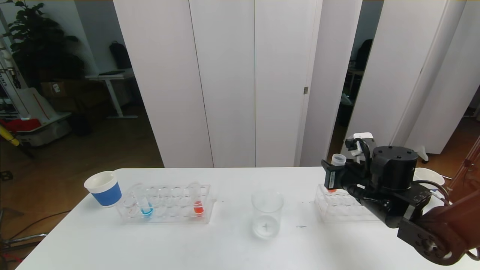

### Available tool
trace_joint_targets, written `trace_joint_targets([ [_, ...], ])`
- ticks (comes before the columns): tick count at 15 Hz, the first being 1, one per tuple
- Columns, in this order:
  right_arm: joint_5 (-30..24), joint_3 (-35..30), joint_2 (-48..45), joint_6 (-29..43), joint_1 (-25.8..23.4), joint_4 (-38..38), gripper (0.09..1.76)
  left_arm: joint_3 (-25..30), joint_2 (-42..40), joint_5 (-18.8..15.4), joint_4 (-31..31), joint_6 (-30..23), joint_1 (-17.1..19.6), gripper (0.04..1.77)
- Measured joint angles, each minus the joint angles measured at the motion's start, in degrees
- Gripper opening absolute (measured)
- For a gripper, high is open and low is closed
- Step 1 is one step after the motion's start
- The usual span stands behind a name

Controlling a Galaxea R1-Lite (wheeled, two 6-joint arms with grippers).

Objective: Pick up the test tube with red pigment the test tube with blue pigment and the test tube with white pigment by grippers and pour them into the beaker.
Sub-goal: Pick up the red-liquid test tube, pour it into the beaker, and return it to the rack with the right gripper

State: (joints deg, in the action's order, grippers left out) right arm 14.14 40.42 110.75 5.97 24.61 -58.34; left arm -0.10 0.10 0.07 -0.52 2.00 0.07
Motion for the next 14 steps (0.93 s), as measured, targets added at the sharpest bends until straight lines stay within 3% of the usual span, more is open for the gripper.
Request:
trace_joint_targets([
  [4,-3.3,10.6,-2.1,-0.7,0.0,9.8,0.6,0.0,0.0,0.0,0.0,0.0,0.0,1.75],
  [10,-18.9,23.6,0.9,-7.5,-1.3,14.0,0.6,0.0,0.0,0.0,0.0,0.0,0.0,1.75],
  [14,-29.9,25.1,3.9,-11.5,-1.1,13.2,0.6,0.0,0.0,0.0,0.0,0.0,0.0,1.75],
])
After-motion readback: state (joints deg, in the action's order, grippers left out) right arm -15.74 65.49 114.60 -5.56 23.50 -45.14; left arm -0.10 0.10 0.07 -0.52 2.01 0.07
